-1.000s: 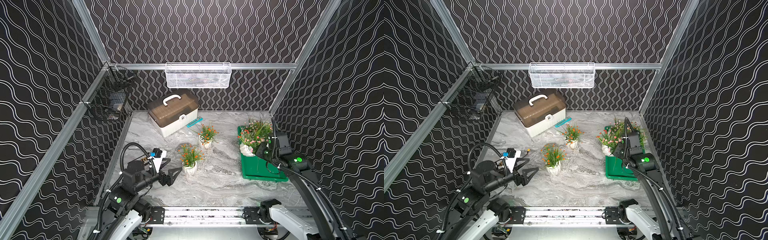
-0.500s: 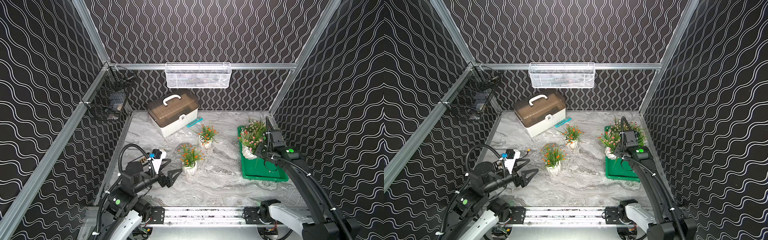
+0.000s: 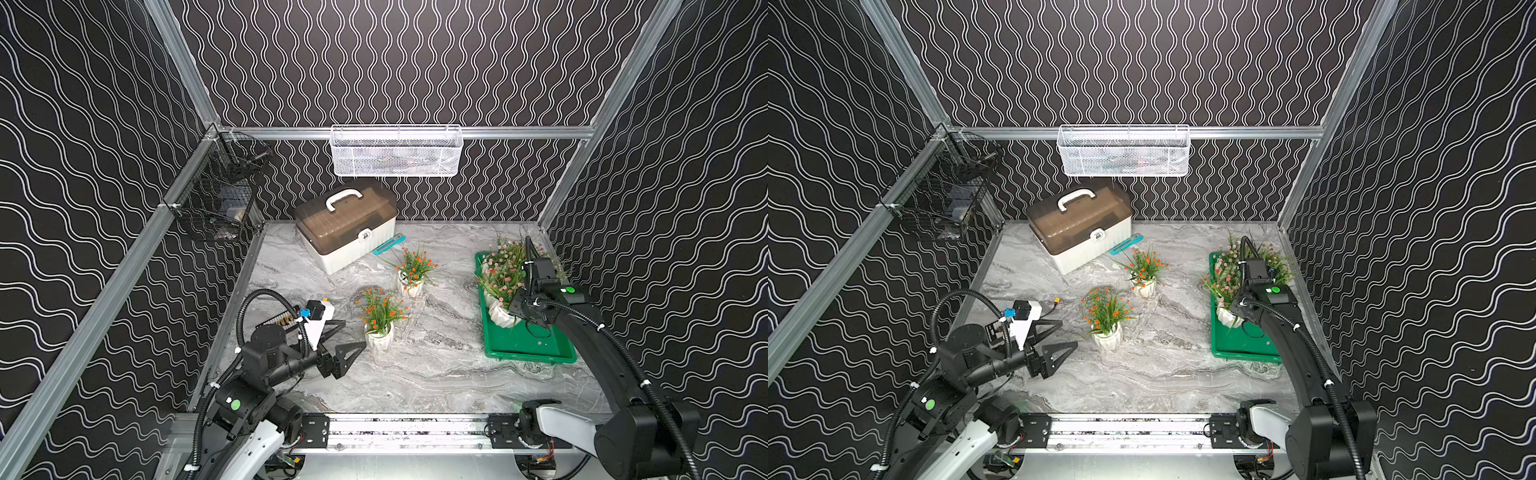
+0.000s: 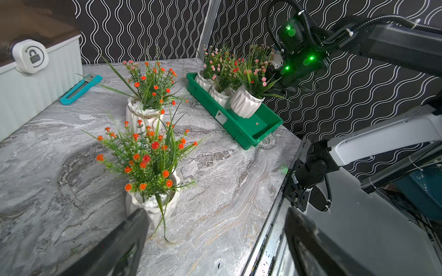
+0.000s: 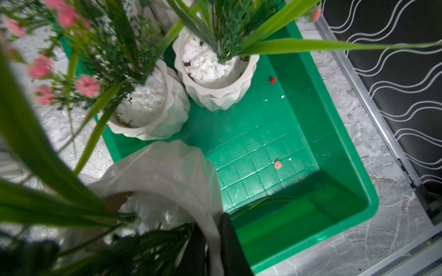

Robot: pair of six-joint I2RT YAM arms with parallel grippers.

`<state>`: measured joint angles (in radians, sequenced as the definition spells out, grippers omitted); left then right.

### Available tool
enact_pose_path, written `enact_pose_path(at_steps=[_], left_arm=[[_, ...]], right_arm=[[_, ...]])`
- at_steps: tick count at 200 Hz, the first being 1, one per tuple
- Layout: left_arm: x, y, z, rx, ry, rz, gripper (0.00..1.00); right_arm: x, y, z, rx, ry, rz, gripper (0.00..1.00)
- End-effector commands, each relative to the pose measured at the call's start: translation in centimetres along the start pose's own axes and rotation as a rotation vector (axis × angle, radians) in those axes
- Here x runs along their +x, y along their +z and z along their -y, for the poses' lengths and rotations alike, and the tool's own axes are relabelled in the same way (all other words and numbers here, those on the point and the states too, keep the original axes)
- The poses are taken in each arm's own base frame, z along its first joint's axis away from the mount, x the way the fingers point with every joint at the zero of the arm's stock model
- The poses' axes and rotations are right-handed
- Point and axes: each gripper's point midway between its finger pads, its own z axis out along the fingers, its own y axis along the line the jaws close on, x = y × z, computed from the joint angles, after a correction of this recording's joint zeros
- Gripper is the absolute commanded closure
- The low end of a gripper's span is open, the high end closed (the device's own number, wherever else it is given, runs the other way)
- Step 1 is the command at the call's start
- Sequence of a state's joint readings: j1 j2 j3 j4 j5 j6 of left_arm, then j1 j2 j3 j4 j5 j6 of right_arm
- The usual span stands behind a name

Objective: Put the potted gypsophila into the storage box
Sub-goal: Place the baby's breath potted plant at the storage box.

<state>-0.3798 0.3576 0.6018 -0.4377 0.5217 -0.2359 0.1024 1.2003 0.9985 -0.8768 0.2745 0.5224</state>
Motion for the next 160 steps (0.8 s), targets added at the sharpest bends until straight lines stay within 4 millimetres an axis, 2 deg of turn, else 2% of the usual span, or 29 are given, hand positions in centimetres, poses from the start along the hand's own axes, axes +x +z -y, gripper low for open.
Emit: enact_pose_path(at_steps=[1,55,160], left_arm=[[-1.0,-0.1,0.6,0.026,0.029,0.040,0.08],[-1.1,-0.3,0.6,0.024,0.033,0.048,0.08],[-1.1,-0.3,0.6,0.019,0.035,0.049,0.08]], right_arm=[[-0.8,0.4,-0.6,-0.027,0.039,0.028,1.00],[-0.6,1.7,-0.3,-0.008,0.038,0.004,1.00],[-1.0,4.3,-1.6,-0.006,0.019,-0.046,1.00]])
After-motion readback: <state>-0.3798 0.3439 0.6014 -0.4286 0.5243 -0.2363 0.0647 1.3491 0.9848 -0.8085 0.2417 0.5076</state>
